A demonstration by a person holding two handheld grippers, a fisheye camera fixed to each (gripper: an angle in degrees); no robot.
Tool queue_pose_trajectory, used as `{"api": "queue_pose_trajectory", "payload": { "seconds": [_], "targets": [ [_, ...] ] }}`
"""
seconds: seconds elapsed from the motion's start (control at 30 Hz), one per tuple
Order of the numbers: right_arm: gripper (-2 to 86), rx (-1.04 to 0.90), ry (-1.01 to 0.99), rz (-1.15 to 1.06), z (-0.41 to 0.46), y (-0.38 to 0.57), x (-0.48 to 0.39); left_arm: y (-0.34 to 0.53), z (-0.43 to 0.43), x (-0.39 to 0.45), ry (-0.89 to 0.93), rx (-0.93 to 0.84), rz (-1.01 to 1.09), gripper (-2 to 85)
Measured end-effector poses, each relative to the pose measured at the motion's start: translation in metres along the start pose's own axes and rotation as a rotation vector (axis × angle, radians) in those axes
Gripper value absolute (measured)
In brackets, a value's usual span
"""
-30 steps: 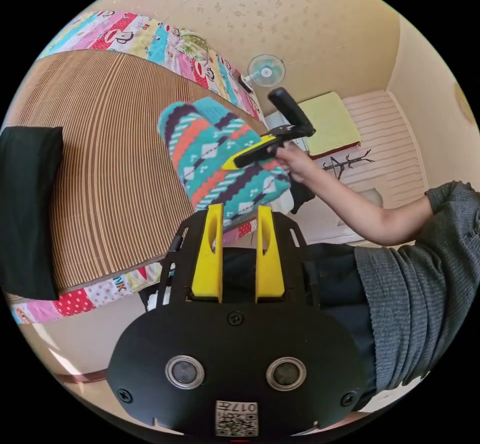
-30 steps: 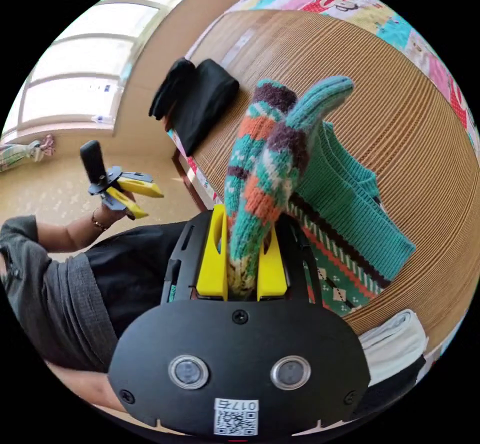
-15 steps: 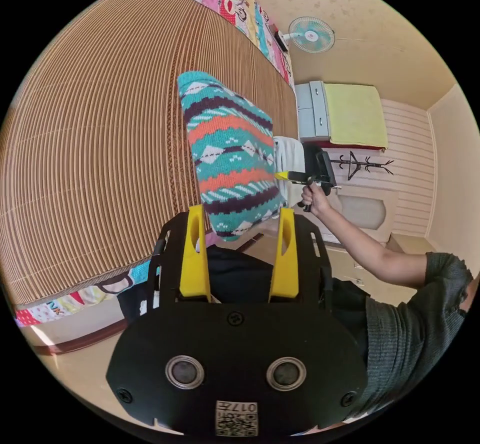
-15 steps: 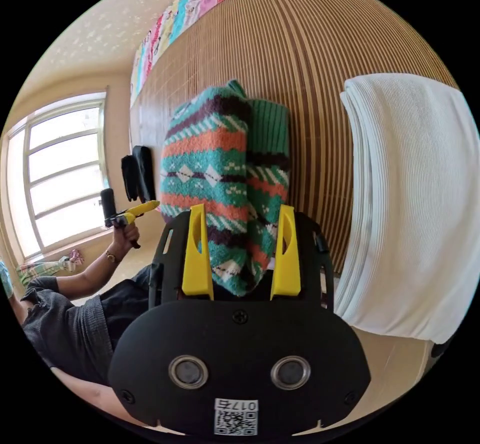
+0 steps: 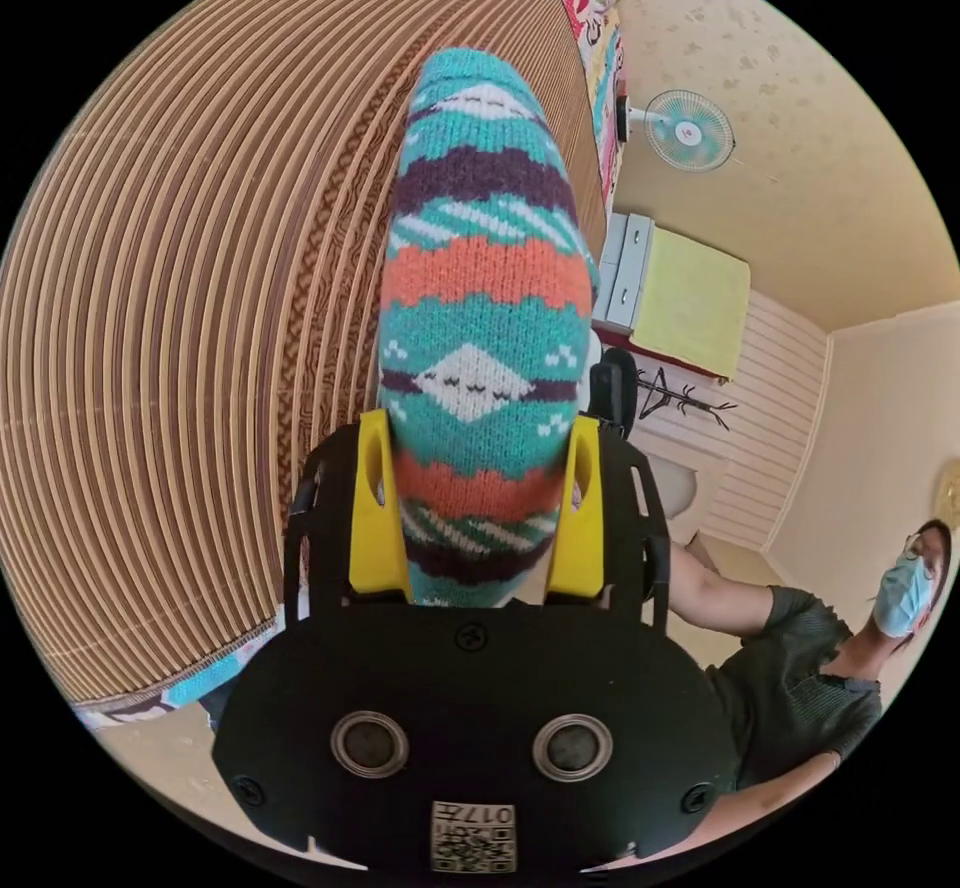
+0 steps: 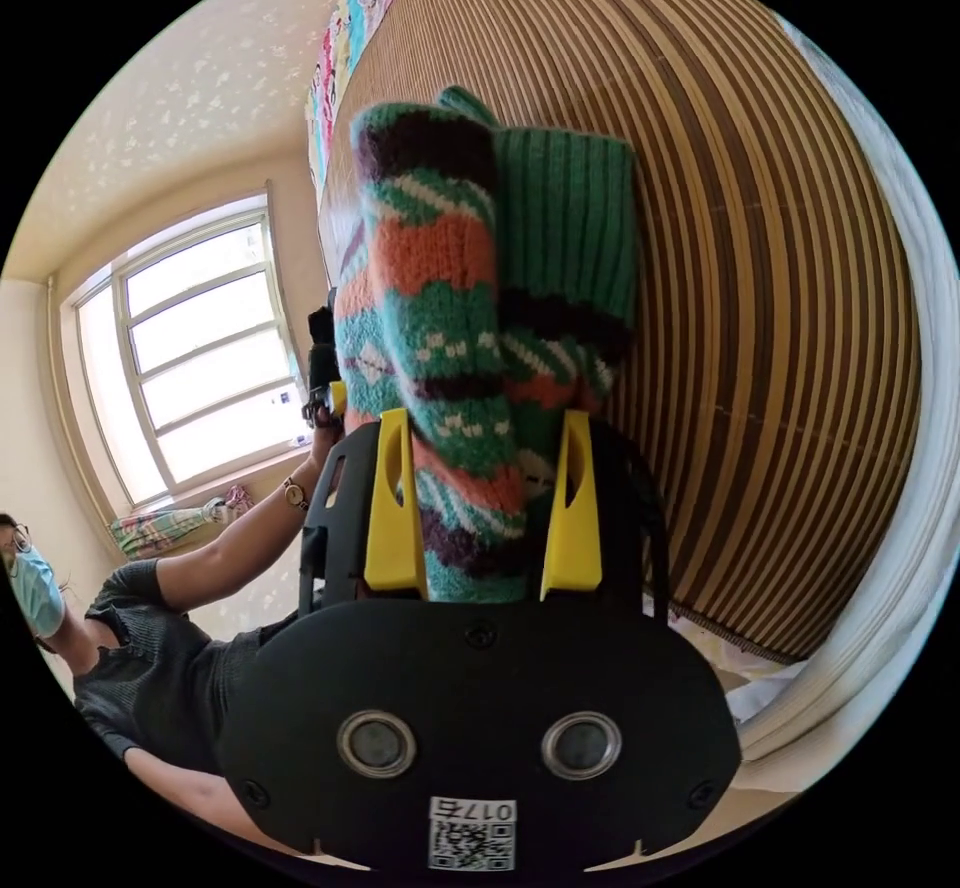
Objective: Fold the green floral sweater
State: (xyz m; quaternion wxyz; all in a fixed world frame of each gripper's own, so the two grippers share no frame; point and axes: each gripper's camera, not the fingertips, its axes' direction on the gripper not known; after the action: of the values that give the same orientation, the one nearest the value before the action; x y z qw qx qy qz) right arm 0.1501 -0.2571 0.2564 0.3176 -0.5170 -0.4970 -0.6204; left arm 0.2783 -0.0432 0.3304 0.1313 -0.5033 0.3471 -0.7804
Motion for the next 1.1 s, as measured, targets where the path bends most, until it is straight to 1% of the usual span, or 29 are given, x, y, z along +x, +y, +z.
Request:
{"api": "queue_pose_trajectory", "payload": {
  "seconds": [0.07, 0.17, 0.23, 0.3, 0.37, 0.47, 0.5, 0.57, 0.63, 0.67, 0.7, 0.73, 0.77, 0.8, 0.83, 0.87, 0.9, 0.93, 1.03, 1.07, 1.1],
  "targets": [
    [17.5, -0.033, -0.018, -0.008, 0.008, 0.012, -0.003, 0.011, -0.006, 0.006, 0.005, -0.019, 0.019, 20.0],
    [16.6, -0.055, -0.096, -0.047, 0.017, 0.043, -0.012, 0.035, -0.018, 0.029, 0.009, -0.062, 0.073, 18.9],
    [16.2, -0.033, -0.179, -0.067, 0.015, 0.073, -0.021, 0.05, -0.026, 0.048, 0.022, -0.079, 0.102, 18.7],
    [16.0, -0.003, -0.206, -0.101, 0.002, 0.095, -0.034, 0.063, -0.031, 0.074, 0.012, -0.097, 0.133, 18.7],
    [15.9, 0.036, -0.205, -0.138, -0.021, 0.115, -0.05, 0.072, -0.027, 0.119, -0.001, -0.126, 0.202, 18.7],
    [15.8, 0.111, -0.134, -0.179, -0.08, 0.143, -0.08, 0.065, 0.001, 0.181, 0.017, -0.158, 0.303, 18.8],
    [15.8, 0.145, -0.08, -0.2, -0.109, 0.153, -0.094, 0.061, 0.009, 0.193, 0.03, -0.16, 0.322, 18.8],
    [15.9, 0.19, 0.005, -0.219, -0.152, 0.167, -0.112, 0.041, 0.051, 0.237, 0.106, -0.172, 0.397, 18.9],
    [16.3, 0.201, 0.145, -0.226, -0.199, 0.178, -0.131, 0.025, 0.089, 0.262, 0.168, -0.185, 0.444, 18.9],
    [16.4, 0.195, 0.188, -0.222, -0.207, 0.179, -0.133, 0.014, 0.116, 0.274, 0.197, -0.2, 0.458, 19.0],
    [16.5, 0.177, 0.273, -0.177, -0.22, 0.176, -0.13, 0.008, 0.131, 0.279, 0.199, -0.211, 0.464, 19.1],
    [16.3, 0.148, 0.354, -0.076, -0.228, 0.168, -0.117, -0.004, 0.161, 0.283, 0.173, -0.241, 0.464, 19.3],
    [15.9, 0.133, 0.398, -0.009, -0.23, 0.164, -0.107, -0.017, 0.194, 0.278, 0.115, -0.288, 0.414, 19.2],
    [14.3, 0.119, 0.489, 0.127, -0.231, 0.156, -0.088, -0.023, 0.21, 0.272, 0.077, -0.318, 0.374, 19.1],
    [11.8, 0.137, 0.591, 0.238, -0.229, 0.153, -0.077, -0.033, 0.241, 0.258, -0.027, -0.393, 0.282, 18.5],
    [10.4, 0.153, 0.632, 0.272, -0.227, 0.153, -0.077, -0.038, 0.264, 0.243, -0.131, -0.468, 0.218, 17.5],
    [7.6, 0.215, 0.662, 0.262, -0.221, 0.157, -0.089, -0.04, 0.272, 0.238, -0.166, -0.5, 0.2, 16.8],
    [5.3, 0.326, 0.64, 0.222, -0.214, 0.167, -0.108, -0.041, 0.279, 0.232, -0.21, -0.542, 0.19, 16.1],
    [2.0, 0.548, 0.528, 0.088, -0.18, 0.192, -0.143, -0.037, 0.256, 0.228, -0.339, -0.525, 0.263, 15.3],
    [1.7, 0.568, 0.53, 0.07, -0.17, 0.194, -0.145, -0.035, 0.239, 0.221, -0.388, -0.525, 0.27, 15.2],
    [1.2, 0.578, 0.586, 0.083, -0.146, 0.192, -0.141, -0.034, 0.23, 0.216, -0.405, -0.528, 0.266, 15.2]
  ]
}}
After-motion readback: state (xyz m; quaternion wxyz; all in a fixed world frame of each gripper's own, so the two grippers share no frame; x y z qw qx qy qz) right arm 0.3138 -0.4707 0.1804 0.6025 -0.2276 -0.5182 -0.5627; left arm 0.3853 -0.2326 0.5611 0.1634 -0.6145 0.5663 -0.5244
